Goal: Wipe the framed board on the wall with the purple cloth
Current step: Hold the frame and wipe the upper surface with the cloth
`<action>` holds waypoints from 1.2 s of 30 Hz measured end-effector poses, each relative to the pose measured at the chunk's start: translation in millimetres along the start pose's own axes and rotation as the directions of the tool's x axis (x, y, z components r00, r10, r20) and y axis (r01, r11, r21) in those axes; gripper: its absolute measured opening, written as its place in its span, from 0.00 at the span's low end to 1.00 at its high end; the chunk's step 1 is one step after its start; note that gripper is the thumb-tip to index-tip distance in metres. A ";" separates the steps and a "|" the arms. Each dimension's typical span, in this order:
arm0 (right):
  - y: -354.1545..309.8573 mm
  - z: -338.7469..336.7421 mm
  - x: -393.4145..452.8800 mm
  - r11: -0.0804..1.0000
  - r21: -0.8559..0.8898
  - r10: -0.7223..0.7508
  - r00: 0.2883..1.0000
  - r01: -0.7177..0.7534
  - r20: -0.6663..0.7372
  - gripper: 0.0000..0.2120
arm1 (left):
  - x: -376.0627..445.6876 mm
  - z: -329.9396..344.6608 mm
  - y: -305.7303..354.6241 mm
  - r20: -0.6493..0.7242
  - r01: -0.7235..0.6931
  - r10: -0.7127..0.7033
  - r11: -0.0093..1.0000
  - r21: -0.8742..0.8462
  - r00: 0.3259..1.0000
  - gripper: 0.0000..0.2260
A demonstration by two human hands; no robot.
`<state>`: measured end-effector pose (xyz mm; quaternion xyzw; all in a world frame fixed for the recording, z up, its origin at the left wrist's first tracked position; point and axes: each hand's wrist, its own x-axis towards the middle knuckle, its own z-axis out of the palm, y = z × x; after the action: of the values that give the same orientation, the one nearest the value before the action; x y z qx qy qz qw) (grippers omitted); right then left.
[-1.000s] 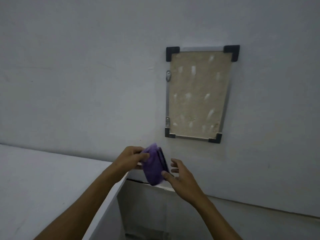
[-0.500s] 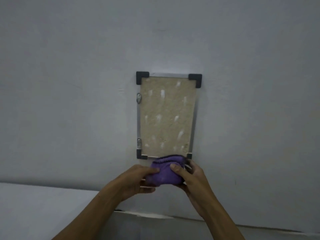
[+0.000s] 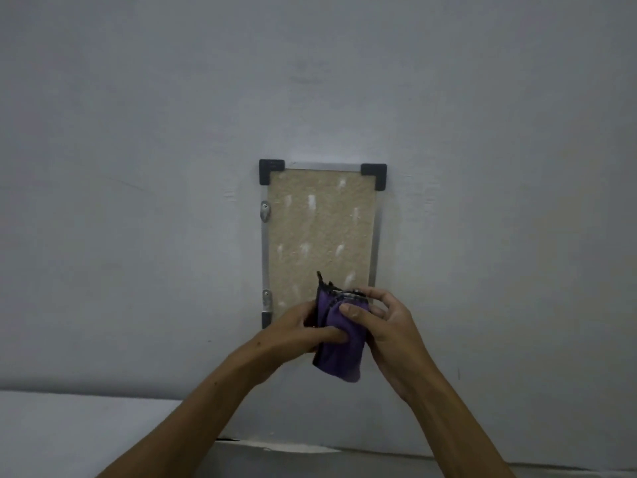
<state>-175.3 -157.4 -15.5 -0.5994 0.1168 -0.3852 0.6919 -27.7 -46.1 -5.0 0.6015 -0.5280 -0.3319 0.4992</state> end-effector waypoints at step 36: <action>-93.7 11.6 61.3 0.419 -0.831 -0.591 0.804 0.365 0.055 0.11 | 41.6 -76.0 148.8 -0.030 -0.220 0.836 0.179 0.959 0.548 0.13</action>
<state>-163.4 -188.6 92.0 -0.8007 0.1869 -0.5406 0.1781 6.8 -59.0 163.2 0.5878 -0.6241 0.4035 0.3197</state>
